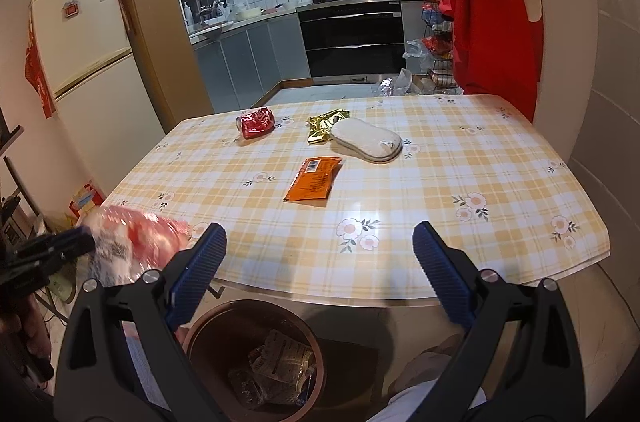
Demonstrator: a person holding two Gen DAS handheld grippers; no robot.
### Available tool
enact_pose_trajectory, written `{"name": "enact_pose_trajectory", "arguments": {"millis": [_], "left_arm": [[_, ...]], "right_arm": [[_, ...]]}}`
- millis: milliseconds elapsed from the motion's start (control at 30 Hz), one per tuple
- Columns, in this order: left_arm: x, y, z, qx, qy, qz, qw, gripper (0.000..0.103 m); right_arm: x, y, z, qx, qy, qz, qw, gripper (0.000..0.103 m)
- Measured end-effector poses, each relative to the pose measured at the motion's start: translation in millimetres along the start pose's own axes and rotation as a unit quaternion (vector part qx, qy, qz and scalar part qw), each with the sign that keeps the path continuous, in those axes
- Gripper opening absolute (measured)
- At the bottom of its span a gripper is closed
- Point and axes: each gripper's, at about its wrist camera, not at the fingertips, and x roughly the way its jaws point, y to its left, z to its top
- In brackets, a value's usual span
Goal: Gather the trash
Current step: 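Lower the clear tray into the bin and open the left tool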
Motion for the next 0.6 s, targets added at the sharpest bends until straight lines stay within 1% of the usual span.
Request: {"name": "enact_pose_trajectory", "arguments": {"millis": [33,67,100,167,233,300,400,467,600], "left_arm": [[2,-2,-1,0.001,0.003,-0.003,1.0000,0.034],[5,-5,-2,0.003,0.005,-0.007,1.0000,0.042],[6,-5,-3,0.003,0.006,-0.008,0.9999,0.052],[6,-6,-3,0.003,0.001,-0.004,1.0000,0.056],[4,-2,0,0.002,-0.007,0.013,0.9999,0.059],[2,5,5,-0.007,-0.015,0.029,0.9995,0.067],[-1,18,11,-0.018,-0.023,0.054,0.9981,0.073],[-2,27,16,-0.024,-0.029,0.070,0.9968,0.076],[-4,48,26,-0.039,-0.041,0.102,0.9932,0.080]], "right_arm": [[1,-1,0,0.001,0.001,-0.001,1.000,0.093],[1,-2,0,0.002,0.001,-0.001,1.000,0.093],[0,-2,0,0.002,0.001,-0.002,1.000,0.093],[1,-3,0,0.003,0.001,-0.004,1.000,0.093],[0,-5,1,0.005,0.001,-0.005,1.000,0.093],[1,-7,1,0.006,0.001,-0.007,1.000,0.093],[4,-9,1,0.007,0.002,-0.009,1.000,0.093],[6,-10,1,0.008,0.005,-0.010,1.000,0.093],[14,-13,1,0.008,0.012,-0.011,1.000,0.093]]}}
